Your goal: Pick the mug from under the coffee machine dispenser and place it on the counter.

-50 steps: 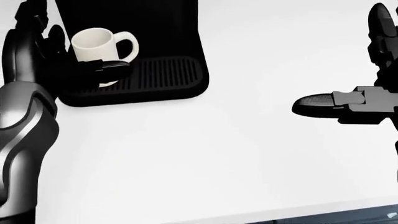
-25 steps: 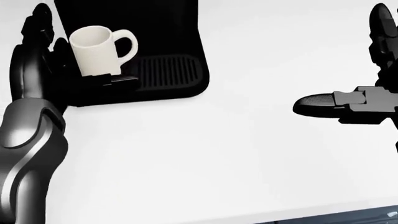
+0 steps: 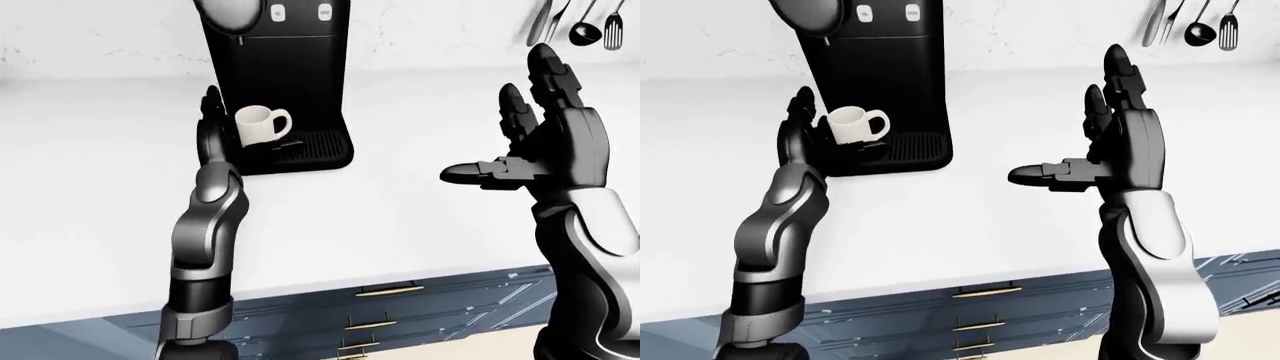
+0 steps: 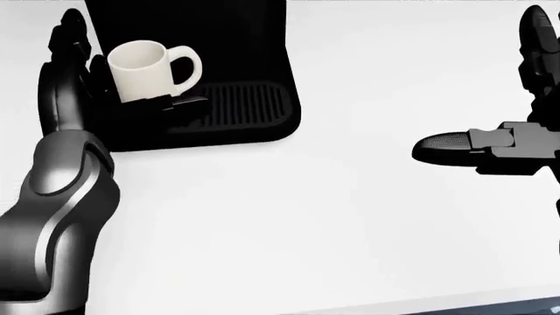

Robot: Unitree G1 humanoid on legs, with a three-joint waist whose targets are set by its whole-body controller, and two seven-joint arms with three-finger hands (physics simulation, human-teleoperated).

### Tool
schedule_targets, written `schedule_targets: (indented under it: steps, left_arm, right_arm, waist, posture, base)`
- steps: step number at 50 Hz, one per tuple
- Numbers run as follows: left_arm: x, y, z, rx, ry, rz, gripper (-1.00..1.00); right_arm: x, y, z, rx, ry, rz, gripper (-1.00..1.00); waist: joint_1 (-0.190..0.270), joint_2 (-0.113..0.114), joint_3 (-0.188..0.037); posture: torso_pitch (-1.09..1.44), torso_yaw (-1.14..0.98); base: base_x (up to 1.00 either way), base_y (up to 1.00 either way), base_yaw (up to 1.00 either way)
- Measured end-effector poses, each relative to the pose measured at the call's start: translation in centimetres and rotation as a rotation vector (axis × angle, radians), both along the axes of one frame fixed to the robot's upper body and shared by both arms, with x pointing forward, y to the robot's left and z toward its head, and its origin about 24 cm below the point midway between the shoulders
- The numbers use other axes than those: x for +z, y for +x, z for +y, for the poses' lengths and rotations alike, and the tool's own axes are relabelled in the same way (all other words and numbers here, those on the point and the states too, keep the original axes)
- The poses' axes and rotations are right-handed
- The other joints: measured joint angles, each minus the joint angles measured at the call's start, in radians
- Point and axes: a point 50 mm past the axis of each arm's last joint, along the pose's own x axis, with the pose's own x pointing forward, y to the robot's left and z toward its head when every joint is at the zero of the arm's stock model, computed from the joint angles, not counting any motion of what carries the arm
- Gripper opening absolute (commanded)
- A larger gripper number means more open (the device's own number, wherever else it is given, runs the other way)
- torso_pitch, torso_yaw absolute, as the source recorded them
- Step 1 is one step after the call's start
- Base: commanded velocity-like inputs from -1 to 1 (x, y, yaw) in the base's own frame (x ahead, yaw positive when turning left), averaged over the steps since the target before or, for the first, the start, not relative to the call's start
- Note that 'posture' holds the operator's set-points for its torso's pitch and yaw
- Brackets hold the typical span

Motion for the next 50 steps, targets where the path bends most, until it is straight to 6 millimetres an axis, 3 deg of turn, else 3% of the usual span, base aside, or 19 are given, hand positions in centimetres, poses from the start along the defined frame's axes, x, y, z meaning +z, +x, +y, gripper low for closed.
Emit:
schedule_targets:
  steps: [17,18,19,20,24,30,40,46,50]
  left_arm:
    - [-0.8,1.2,-2.2,0.057,-0.033,-0.023,1.0]
    - [-0.9,1.3,-2.4,0.063,-0.035,-0.028,0.63]
    - [-1.0,1.5,-2.5,0.074,-0.034,-0.03,-0.56]
    - [-1.2,1.6,-2.2,0.111,-0.032,-0.029,-1.0]
    - [-1.9,2.4,-1.1,0.167,-0.041,-0.016,-1.0]
    - [-1.8,2.2,-2.2,0.119,-0.041,-0.043,-1.0]
    - [-1.7,2.0,-2.0,0.12,-0.046,-0.048,-1.0]
    - [-0.8,0.8,-2.6,0.093,-0.046,-0.035,-1.0]
    - [0.9,-0.2,-3.3,0.046,-0.04,-0.053,-1.0]
  right_arm:
    - [0.0,0.0,-0.1,0.0,0.004,-0.001,1.0]
    - [0.0,0.0,-0.1,0.002,0.004,-0.002,1.0]
    - [0.0,0.0,-0.1,0.002,0.004,-0.002,1.0]
    - [0.0,0.0,-0.1,0.001,0.005,-0.003,1.0]
    - [0.1,0.0,0.0,0.005,0.004,-0.007,1.0]
    - [0.2,-0.1,0.0,0.003,0.005,-0.01,1.0]
    - [0.0,-0.1,0.0,0.001,0.007,-0.004,1.0]
    - [0.1,-0.1,0.0,0.004,0.004,-0.009,1.0]
    - [0.0,-0.1,0.1,0.007,0.005,-0.004,1.0]
  waist:
    - [0.011,0.002,-0.01]
    - [0.01,0.001,-0.009]
    - [0.011,0.0,-0.009]
    - [0.013,-0.001,-0.009]
    - [0.014,-0.004,-0.007]
    - [0.009,-0.008,-0.005]
    - [0.007,-0.001,-0.008]
    - [0.002,-0.005,0.001]
    - [-0.003,-0.007,0.005]
  posture:
    - [0.0,0.0]
    - [0.0,0.0]
    - [0.0,0.0]
    - [0.0,0.0]
    - [0.0,0.0]
    - [0.0,0.0]
    - [0.0,0.0]
    - [0.0,0.0]
    - [0.0,0.0]
  base:
    - [0.0,0.0,0.0]
    - [0.0,0.0,0.0]
    - [0.0,0.0,0.0]
    - [0.0,0.0,0.0]
    - [0.0,0.0,0.0]
    - [0.0,0.0,0.0]
    - [0.0,0.0,0.0]
    - [0.0,0.0,0.0]
    - [0.0,0.0,0.0]
